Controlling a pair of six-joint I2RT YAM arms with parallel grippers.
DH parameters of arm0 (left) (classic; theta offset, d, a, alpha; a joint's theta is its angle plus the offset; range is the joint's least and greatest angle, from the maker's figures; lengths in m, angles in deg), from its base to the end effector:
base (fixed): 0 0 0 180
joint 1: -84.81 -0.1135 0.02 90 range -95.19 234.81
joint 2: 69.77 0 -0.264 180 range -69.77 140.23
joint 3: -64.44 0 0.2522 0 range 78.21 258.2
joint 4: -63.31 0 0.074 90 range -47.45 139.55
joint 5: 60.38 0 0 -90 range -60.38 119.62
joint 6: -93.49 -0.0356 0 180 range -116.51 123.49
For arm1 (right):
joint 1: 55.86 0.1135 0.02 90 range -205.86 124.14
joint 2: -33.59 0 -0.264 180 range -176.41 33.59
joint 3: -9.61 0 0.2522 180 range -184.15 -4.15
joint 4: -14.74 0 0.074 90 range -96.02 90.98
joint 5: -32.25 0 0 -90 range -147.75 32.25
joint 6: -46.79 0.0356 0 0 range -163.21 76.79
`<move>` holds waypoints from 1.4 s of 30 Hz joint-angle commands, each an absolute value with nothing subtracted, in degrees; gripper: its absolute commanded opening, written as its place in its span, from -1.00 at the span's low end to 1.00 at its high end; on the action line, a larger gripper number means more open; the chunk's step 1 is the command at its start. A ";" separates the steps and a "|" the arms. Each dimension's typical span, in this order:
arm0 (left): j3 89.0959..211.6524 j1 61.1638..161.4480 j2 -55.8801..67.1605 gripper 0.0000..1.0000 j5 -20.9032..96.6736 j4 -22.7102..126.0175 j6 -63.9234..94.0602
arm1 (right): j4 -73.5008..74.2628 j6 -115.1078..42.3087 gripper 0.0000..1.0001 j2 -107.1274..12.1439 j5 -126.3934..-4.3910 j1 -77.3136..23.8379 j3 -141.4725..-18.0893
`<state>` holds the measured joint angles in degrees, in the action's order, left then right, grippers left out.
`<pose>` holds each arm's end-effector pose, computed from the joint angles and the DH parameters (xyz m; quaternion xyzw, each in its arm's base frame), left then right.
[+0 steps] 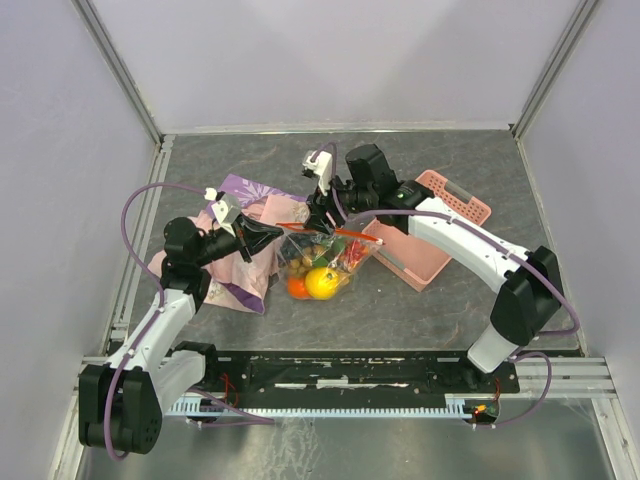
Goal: Open the zip-top bag and remove the fake food
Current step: Open the zipper of the food storage bag at the center of the board.
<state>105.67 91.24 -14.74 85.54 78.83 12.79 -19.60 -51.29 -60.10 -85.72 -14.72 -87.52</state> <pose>0.2029 -0.0525 0.2725 0.3210 0.6234 -0.4102 0.5832 0.2746 0.2621 0.3379 -0.4599 0.7178 0.3377 0.3990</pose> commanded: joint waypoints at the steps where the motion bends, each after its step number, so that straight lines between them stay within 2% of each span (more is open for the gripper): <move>1: 106.15 91.14 -15.00 -0.95 86.79 82.45 14.85 | -20.13 -53.67 0.22 -60.43 -84.63 -14.54 -90.45; 9: 106.00 91.06 -15.10 -0.95 86.92 82.84 15.09 | -22.18 -57.26 0.15 -60.96 -87.47 -14.43 -90.50; 16: 105.95 91.13 -15.16 -0.95 86.79 83.02 15.26 | -23.01 -57.88 -0.05 -61.84 -89.83 -14.47 -90.46; 20: 105.98 91.08 -15.14 -0.95 86.76 83.12 15.35 | -23.19 -57.79 -0.32 -61.82 -90.96 -14.44 -90.41; 25: 105.90 91.07 -15.27 -0.95 85.45 83.14 15.89 | -22.08 -56.60 -0.89 -60.89 -91.76 -14.46 -89.75; 27: 106.02 91.05 -15.36 -0.94 84.09 83.09 16.72 | -21.13 -55.69 -0.96 -60.29 -91.93 -14.40 -89.16; 29: 106.33 90.97 -15.36 -0.71 81.43 82.27 18.93 | -19.87 -54.12 -0.96 -59.68 -91.90 -14.49 -88.57; 31: 107.40 90.99 -15.52 -0.03 74.63 79.49 23.04 | -18.32 -51.74 -0.96 -59.06 -91.95 -14.63 -87.74; 33: 109.89 90.96 -15.74 0.42 68.20 73.58 26.45 | -16.06 -48.70 -0.96 -58.44 -91.65 -14.80 -86.74; 36: 116.45 91.02 -15.79 0.68 63.68 61.39 24.72 | -12.60 -44.46 -0.96 -57.30 -90.68 -15.20 -85.07; 42: 120.89 91.01 -18.97 0.72 59.34 49.59 26.43 | -7.89 -37.98 -0.96 -55.58 -87.19 -15.32 -83.11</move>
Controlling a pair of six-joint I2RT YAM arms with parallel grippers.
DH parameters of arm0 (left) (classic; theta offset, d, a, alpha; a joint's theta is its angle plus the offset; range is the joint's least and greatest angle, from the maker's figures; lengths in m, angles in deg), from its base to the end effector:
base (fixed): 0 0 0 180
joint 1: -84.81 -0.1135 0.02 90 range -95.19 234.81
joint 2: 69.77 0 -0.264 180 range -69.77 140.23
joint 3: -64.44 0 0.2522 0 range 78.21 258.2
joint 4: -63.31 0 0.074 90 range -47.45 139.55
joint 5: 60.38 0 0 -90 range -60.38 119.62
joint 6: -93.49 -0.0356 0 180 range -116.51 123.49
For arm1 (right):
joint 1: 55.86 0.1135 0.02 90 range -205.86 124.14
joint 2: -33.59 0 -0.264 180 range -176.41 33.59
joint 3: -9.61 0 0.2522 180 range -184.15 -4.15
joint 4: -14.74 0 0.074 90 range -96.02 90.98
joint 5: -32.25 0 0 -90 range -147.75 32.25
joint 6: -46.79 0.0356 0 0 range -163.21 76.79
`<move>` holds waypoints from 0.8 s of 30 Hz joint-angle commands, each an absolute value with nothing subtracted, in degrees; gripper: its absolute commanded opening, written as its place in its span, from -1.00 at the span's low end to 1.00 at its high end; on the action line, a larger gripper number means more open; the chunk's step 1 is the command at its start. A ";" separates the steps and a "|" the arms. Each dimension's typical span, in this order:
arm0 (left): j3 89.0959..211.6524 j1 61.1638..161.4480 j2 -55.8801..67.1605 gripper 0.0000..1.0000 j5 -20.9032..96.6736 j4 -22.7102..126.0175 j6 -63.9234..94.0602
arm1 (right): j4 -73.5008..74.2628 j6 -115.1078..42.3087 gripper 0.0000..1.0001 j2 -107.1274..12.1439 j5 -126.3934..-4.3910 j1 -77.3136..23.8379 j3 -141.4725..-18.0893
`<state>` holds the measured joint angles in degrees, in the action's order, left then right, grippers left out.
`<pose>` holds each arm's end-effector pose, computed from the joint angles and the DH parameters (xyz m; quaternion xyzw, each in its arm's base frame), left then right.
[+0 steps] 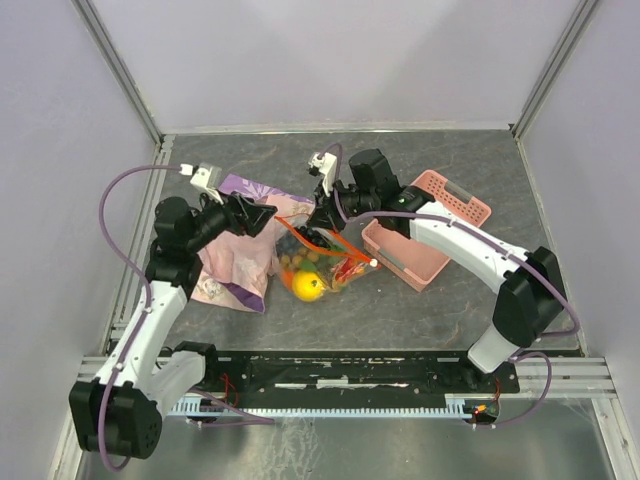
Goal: Open the zip-top bag and remove the fake food
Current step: Open the zipper of the food storage bag at the center of the board.
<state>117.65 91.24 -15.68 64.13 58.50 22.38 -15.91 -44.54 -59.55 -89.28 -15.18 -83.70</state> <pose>0.2165 -0.0447 0.3132 0.1211 0.7254 -0.3550 0.5772 0.2735 0.2596 0.3249 -0.4254 0.7316 0.3829 0.3704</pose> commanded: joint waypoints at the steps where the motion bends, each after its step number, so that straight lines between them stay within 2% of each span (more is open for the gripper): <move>1: 120.88 90.93 -20.02 0.72 59.59 49.02 27.54 | -6.78 -36.85 -0.96 -54.96 -86.50 -15.27 -82.55; 6: 120.19 90.93 -25.67 0.74 60.45 47.62 35.47 | -2.44 -31.43 -0.96 -53.02 -82.51 -15.35 -80.49; 13: 119.95 91.02 -27.47 0.64 63.86 47.69 49.83 | 1.33 -25.38 -0.96 -51.10 -77.74 -15.31 -77.35; 21: 122.07 92.39 -31.75 0.64 56.27 39.36 53.33 | 3.11 -19.95 -0.96 -50.22 -69.17 -15.29 -74.42; 24: 121.61 95.10 -32.46 0.70 52.85 38.30 54.89 | 4.31 -17.86 -0.96 -50.18 -67.89 -15.29 -73.64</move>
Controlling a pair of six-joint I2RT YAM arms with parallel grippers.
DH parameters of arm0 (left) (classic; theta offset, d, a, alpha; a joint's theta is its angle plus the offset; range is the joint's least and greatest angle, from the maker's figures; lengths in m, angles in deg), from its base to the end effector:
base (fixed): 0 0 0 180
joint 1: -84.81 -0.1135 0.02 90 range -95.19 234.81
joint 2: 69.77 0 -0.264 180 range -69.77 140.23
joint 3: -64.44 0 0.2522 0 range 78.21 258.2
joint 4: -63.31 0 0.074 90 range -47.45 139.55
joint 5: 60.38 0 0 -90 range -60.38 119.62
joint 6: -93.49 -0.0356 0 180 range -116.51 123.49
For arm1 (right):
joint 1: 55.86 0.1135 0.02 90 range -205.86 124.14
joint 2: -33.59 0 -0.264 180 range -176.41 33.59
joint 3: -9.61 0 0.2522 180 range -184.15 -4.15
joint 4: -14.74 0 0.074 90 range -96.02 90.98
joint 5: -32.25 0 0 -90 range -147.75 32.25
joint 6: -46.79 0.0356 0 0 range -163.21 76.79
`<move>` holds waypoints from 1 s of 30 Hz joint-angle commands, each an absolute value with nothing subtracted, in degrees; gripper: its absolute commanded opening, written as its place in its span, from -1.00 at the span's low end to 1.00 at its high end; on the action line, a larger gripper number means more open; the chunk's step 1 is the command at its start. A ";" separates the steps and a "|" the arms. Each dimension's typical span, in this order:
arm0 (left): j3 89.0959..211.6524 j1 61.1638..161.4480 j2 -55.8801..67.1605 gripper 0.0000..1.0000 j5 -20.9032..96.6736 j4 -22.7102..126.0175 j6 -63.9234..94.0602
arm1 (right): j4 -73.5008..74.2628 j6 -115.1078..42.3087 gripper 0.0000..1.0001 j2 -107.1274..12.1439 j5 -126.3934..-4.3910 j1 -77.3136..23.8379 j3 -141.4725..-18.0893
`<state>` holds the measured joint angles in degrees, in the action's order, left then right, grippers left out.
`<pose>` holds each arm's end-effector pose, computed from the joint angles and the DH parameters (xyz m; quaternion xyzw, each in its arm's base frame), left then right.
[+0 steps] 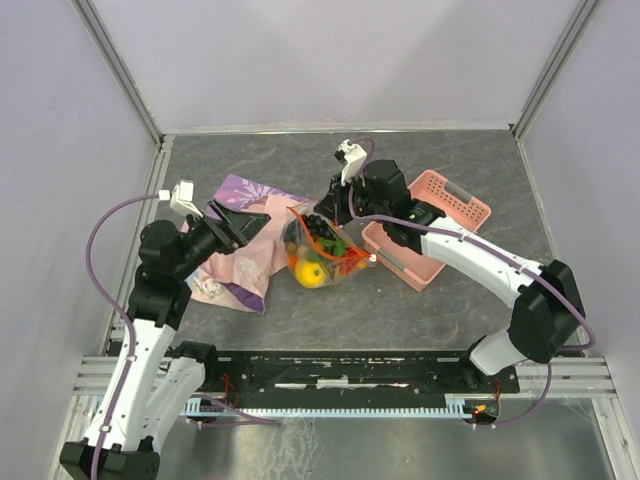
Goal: Open the zip-top bag and remove the fake food
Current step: Open the zipper of the food storage bag at the center of the board.
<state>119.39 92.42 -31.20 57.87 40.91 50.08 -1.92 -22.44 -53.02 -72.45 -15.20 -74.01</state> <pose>0.1567 -0.0379 0.3382 -0.0866 0.7340 -0.4570 0.4949 0.2660 0.2404 0.3274 -0.2126 0.7858 0.3817 0.4378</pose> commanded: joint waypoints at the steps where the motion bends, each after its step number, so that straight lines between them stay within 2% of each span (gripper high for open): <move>1: 121.48 96.87 -32.62 0.72 50.76 38.05 55.24 | 4.74 -17.46 -0.96 -50.19 -67.92 -15.34 -73.36; 8: 126.46 116.77 -25.79 0.89 27.79 34.22 57.82 | 5.72 -16.13 -0.96 -50.20 -67.61 -15.33 -72.55; 13: 136.54 127.93 -16.32 0.95 10.62 21.04 62.11 | 5.00 -16.55 -0.96 -49.63 -66.52 -15.35 -72.09; 17: 143.48 135.40 -8.26 0.95 3.51 13.13 65.72 | 4.77 -16.71 -0.96 -49.61 -66.05 -15.28 -71.73; 23: 151.62 142.13 1.31 0.83 -2.99 3.36 68.95 | 4.65 -16.66 -0.96 -49.98 -65.96 -15.33 -71.60; 27: 153.36 143.68 3.52 0.52 -6.83 0.30 68.82 | 4.61 -16.58 -0.96 -50.24 -66.18 -15.30 -71.55; 30: 151.84 143.83 3.11 0.44 -8.13 0.28 68.96 | 4.77 -16.50 -0.96 -50.39 -66.24 -15.31 -71.34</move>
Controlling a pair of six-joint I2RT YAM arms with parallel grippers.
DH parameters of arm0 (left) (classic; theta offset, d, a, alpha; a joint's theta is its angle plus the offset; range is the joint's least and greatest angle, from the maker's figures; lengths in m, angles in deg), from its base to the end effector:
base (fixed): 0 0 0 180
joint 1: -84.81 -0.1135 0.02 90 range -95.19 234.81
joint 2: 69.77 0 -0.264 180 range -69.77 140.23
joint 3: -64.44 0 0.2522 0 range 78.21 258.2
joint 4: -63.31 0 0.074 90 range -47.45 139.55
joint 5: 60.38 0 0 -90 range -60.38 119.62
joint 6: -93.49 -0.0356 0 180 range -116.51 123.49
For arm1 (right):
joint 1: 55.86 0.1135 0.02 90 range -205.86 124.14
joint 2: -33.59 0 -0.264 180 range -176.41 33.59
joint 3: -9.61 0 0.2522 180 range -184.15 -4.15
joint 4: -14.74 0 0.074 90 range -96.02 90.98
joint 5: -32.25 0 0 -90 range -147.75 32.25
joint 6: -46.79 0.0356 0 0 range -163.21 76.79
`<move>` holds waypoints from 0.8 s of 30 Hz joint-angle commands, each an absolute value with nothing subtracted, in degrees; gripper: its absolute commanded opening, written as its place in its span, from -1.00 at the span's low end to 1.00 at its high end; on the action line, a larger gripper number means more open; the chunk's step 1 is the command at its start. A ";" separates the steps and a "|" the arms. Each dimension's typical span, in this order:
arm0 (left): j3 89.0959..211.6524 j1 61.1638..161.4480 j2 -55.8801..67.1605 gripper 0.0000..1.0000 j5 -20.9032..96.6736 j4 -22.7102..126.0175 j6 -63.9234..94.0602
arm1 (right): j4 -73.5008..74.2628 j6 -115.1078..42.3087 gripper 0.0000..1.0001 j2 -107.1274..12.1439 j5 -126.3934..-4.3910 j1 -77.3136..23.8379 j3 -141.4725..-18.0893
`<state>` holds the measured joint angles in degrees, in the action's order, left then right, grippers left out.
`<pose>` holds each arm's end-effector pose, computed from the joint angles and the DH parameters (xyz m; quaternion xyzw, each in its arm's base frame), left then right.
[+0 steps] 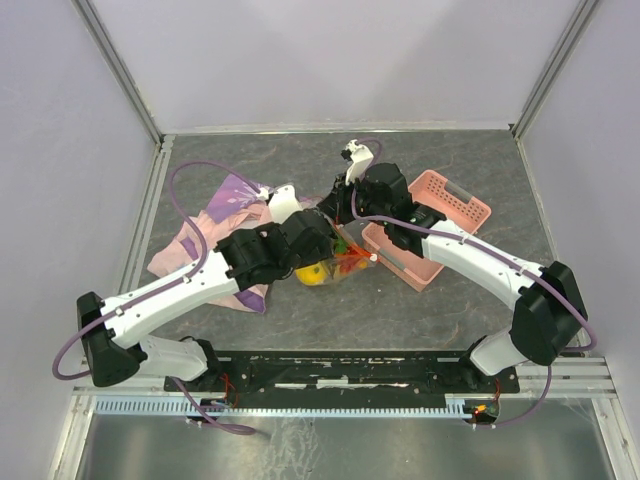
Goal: Open the zip-top bag and remove the fake food
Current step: Open the zipper of the food storage bag at the center of the board.
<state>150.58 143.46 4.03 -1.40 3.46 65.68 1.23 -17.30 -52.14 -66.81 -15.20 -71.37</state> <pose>0.1527 -0.2153 0.3439 -0.1246 0.8947 -0.1806 0.3891 0.2659 0.2358 0.3217 -0.1496 0.7952 0.3741 0.4532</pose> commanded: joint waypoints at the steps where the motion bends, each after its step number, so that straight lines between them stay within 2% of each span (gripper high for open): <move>1: 151.37 143.79 3.22 0.36 -8.49 0.27 68.75 | 4.84 -16.50 -0.96 -50.38 -66.46 -15.30 -71.37; 3: 150.68 143.80 3.50 0.24 -8.69 0.24 68.41 | 4.92 -16.32 -0.96 -50.56 -66.84 -15.29 -71.35; 7: 150.16 143.83 4.11 0.19 -9.32 0.42 67.97 | 5.06 -16.30 -0.97 -50.45 -67.15 -15.29 -70.83; 9: 149.89 143.80 4.08 0.05 -9.86 0.62 67.41 | 5.05 -16.47 -0.96 -50.14 -67.20 -15.34 -70.50; 14: 147.71 143.74 2.39 0.00 -10.45 3.66 65.54 | 5.81 -17.13 -0.97 -49.14 -68.36 -15.32 -69.55; 18: 144.90 143.71 0.65 -0.17 -10.39 7.71 63.97 | 6.52 -17.13 -0.96 -48.85 -69.70 -15.31 -69.14; 24: 145.15 143.75 1.74 -0.12 -9.69 9.13 63.44 | 6.96 -16.93 -0.97 -48.89 -71.18 -15.32 -68.99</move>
